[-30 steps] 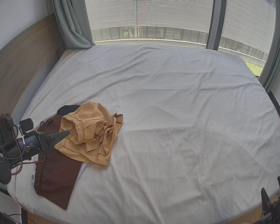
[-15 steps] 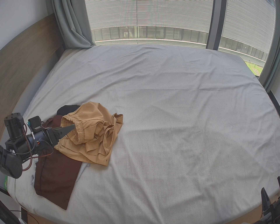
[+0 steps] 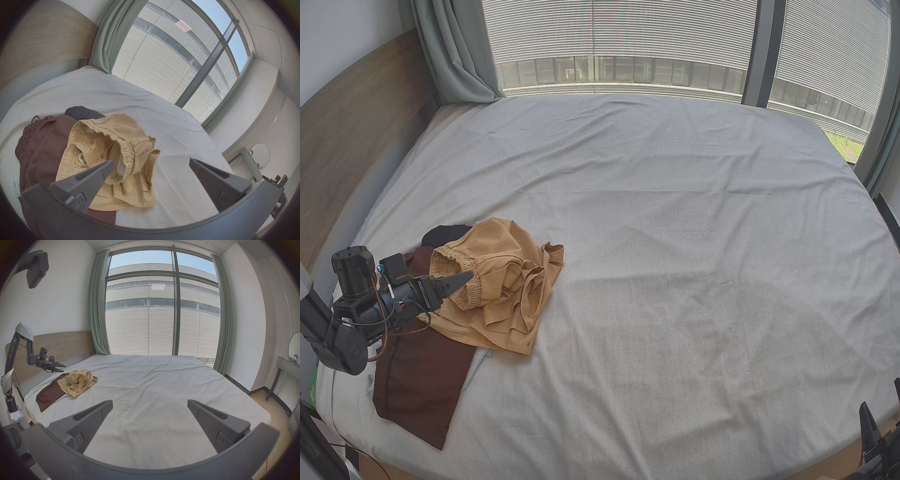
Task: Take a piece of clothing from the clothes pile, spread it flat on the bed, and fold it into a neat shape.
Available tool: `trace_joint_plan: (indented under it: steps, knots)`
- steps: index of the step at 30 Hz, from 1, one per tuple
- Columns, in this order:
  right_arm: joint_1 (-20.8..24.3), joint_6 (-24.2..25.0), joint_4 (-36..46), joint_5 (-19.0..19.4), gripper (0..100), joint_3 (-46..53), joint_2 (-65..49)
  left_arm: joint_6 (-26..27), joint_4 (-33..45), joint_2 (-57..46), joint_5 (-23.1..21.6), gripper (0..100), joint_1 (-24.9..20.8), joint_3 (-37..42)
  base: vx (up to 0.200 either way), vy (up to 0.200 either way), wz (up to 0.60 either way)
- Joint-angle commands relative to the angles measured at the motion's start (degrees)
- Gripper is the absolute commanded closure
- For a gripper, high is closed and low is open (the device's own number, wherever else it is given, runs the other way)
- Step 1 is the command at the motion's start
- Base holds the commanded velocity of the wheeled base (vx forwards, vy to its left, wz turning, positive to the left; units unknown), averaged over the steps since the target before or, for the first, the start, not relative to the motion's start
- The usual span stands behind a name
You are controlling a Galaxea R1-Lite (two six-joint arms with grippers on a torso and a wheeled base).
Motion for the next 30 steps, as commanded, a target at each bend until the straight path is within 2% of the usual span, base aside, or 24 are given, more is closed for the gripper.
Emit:
trace_joint_plan:
  steps: [1, 13, 21, 30]
  knots:
    - [-0.02, 0.01, -0.01, 0.01, 0, 1.01, -0.84, -0.23, -1.00, 2.89, 0.58, 0, -0.08, -0.33, 0.000, 0.000, 0.00]
    - [-0.02, 0.01, -0.01, 0.01, 0, 0.92, -0.84, -0.41, -5.92, 9.04, 1.20, 0, -1.31, -3.05, 0.000, 0.000, 0.00]
    - [-0.02, 0.01, -0.01, 0.01, 0, 1.01, -0.84, -5.42, -6.54, 10.89, 1.90, 0, -3.68, -6.22, 0.000, 0.000, 0.00]
    - [0.07, 0.09, -0.01, -0.07, 0, 1.01, -0.84, -5.77, -9.26, 15.02, 1.99, 0, -4.65, -8.15, 0.000, 0.000, 0.00]
